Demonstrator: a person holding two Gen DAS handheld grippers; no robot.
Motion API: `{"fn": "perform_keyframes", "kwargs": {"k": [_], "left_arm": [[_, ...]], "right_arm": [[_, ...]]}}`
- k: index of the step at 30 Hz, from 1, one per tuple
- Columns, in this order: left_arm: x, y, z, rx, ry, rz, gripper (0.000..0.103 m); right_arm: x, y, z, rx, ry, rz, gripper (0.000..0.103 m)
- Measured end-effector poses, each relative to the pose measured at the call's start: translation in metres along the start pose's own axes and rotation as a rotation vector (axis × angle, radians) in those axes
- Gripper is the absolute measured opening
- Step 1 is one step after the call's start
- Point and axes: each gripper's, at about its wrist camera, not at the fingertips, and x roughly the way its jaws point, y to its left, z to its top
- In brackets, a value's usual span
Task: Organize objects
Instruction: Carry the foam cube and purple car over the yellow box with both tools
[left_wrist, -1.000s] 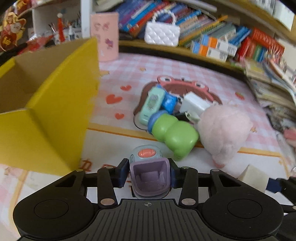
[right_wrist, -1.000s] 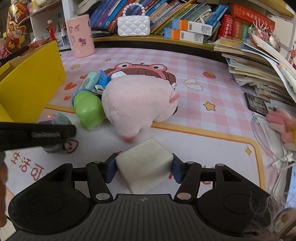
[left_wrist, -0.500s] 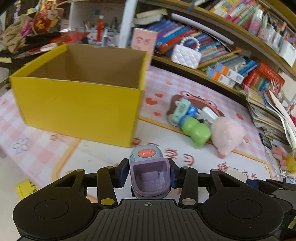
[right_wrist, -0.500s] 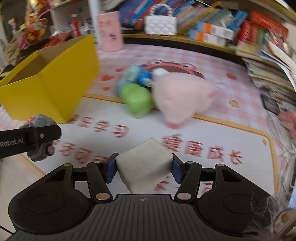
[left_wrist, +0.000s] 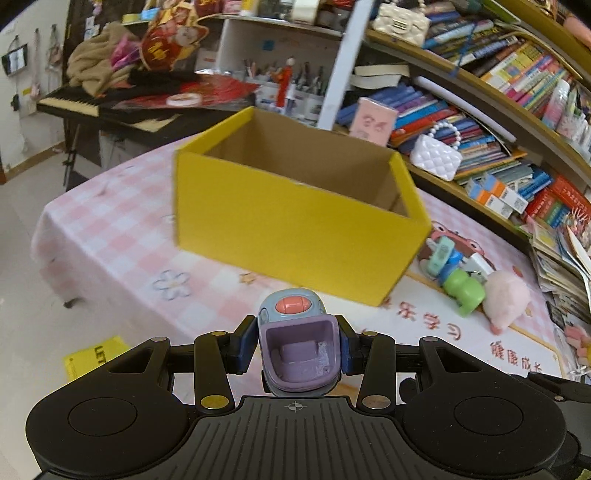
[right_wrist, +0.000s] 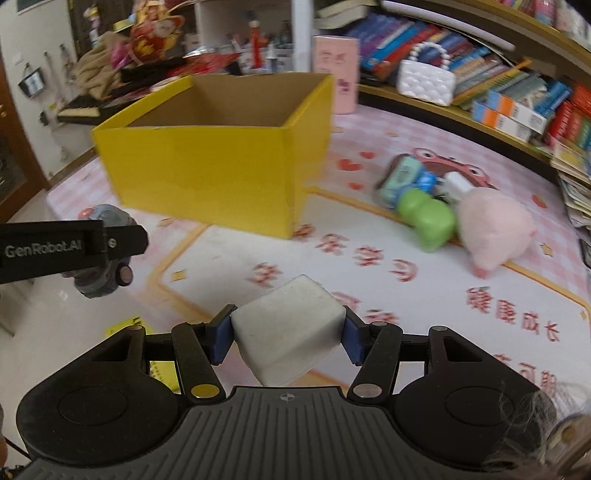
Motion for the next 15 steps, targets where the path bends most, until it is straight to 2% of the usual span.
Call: {"fn": "perform_keyframes", "kwargs": {"k": [15], "left_arm": [[-0.031, 0.058, -0.017, 0.021, 0.016, -0.018, 0.042]], "right_arm": [[-0.007, 0.080, -0.016, -0.030, 0.011, 0.015, 0.055]]}}
